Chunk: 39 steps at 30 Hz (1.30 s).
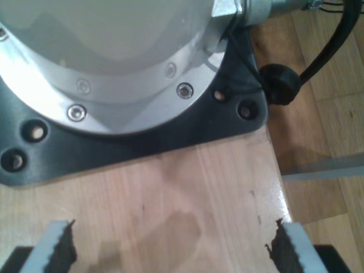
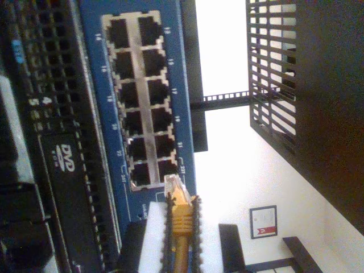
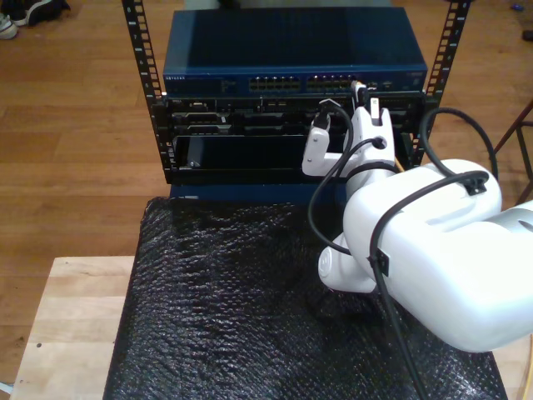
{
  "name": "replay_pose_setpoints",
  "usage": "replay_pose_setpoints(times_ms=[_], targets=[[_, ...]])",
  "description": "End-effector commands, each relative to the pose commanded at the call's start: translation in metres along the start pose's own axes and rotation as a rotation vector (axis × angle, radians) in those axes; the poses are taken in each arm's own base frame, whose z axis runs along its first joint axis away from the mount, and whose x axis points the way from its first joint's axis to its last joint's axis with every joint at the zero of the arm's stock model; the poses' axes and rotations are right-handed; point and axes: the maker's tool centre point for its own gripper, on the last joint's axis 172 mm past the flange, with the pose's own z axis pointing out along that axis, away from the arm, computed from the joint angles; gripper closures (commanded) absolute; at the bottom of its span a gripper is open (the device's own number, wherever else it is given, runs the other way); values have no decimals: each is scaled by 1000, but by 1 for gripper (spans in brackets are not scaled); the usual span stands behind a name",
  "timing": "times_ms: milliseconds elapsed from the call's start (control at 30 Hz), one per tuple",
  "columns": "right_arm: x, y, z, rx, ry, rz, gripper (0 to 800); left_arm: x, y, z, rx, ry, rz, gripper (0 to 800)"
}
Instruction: Grab the cable and plug it in
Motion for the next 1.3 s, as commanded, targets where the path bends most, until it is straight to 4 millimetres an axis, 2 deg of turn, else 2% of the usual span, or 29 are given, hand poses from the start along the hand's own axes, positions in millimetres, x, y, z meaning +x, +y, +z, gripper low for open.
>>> replay_pose_setpoints(times_ms=[467,1133,1300], targets=[[1,-3,9,-11,-2,6,800,0,0,0,0,0,0,0],[1,-2,12,-17,-4,8,800,0,0,0,0,0,0,0],[-2,-9,12,-8,-7,3,800,0,0,0,0,-2,0,0]])
